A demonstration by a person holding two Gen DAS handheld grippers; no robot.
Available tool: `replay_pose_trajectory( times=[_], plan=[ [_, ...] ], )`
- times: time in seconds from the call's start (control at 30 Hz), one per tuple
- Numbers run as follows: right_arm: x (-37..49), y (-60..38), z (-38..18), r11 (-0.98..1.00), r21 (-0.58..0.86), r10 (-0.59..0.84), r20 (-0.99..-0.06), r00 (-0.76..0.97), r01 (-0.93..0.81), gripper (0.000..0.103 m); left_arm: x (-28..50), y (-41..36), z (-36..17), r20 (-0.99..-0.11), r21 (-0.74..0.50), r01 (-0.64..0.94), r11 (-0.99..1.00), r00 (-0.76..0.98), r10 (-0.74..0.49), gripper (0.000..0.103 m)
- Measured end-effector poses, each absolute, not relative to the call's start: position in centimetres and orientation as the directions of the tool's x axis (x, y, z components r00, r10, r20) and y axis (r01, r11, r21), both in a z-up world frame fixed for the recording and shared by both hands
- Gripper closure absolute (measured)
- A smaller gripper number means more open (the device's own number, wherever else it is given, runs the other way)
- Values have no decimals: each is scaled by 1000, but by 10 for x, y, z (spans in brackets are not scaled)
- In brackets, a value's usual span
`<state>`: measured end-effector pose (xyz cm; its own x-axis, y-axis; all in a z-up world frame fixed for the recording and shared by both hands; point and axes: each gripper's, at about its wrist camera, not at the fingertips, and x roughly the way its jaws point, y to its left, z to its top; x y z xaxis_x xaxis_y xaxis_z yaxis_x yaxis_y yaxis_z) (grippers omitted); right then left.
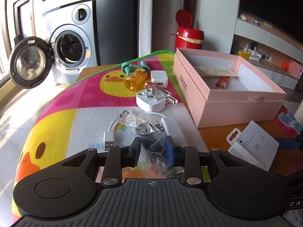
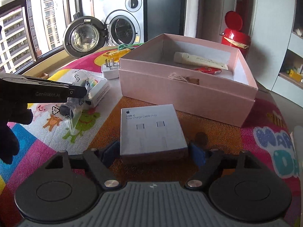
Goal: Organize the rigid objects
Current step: 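Grasp the white USB-C cable box with the right tool while the left tool grasps the clear bag, then lift the cable box with the right tool into the pink box while the left tool drops the bag in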
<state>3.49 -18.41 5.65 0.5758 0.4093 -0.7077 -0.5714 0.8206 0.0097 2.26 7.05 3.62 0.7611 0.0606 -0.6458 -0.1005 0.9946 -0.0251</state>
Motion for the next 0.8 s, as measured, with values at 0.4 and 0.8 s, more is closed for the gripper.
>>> replay_pose_trajectory(
  times=[0.4,0.8],
  plan=[
    [34,-181,49,829,35,421,-697,581,-558,1,17,82,27,-675,-51,-97,994,736,37,70],
    [58,-174,50,855,69,410,-696,589,-515,5,2,88,30,-684,-45,-101,994,729,43,73]
  ],
)
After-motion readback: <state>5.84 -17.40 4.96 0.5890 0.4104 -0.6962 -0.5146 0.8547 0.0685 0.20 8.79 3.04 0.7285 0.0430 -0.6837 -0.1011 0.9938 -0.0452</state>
